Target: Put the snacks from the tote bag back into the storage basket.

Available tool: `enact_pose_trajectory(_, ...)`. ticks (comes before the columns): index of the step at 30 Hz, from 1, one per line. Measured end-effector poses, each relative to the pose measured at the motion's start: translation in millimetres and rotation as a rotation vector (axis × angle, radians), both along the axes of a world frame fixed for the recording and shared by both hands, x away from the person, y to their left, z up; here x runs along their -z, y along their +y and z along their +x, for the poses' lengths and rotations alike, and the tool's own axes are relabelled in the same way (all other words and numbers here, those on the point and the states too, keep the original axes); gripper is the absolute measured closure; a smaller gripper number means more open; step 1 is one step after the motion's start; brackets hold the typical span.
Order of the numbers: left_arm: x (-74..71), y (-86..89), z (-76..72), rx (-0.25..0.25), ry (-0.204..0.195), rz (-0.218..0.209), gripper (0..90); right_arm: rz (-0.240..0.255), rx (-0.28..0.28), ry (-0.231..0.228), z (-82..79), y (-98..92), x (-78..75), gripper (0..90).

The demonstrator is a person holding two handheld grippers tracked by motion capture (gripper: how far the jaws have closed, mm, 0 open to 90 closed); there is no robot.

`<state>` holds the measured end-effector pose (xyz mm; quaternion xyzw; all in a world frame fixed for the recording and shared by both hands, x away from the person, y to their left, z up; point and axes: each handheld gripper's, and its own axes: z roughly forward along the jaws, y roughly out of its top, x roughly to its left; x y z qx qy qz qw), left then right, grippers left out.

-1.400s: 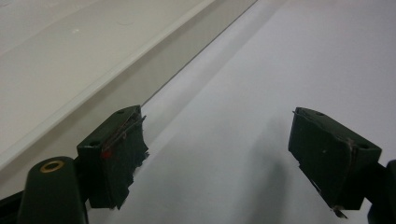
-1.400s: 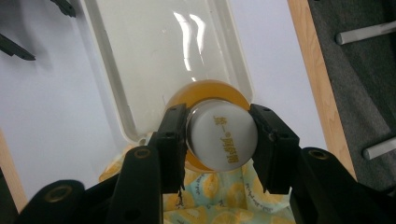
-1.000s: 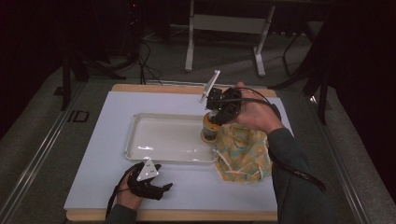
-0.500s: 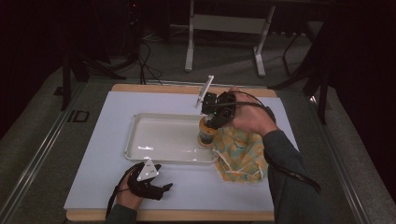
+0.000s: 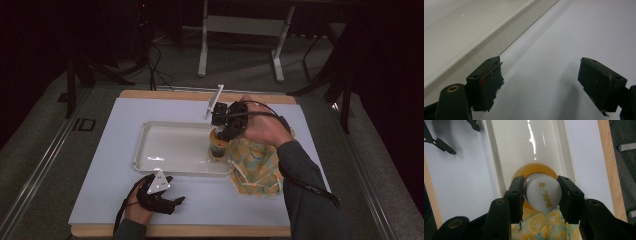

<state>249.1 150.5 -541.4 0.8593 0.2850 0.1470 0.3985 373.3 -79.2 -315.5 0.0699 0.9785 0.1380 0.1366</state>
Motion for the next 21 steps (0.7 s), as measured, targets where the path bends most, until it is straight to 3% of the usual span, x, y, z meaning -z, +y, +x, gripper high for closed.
enact_pose_trajectory(21,0.0,-0.7,-0.1,0.001,-0.001,0.011,19.6,-0.014,-0.003,0.035,-0.4,-2.2,6.7,58.7)
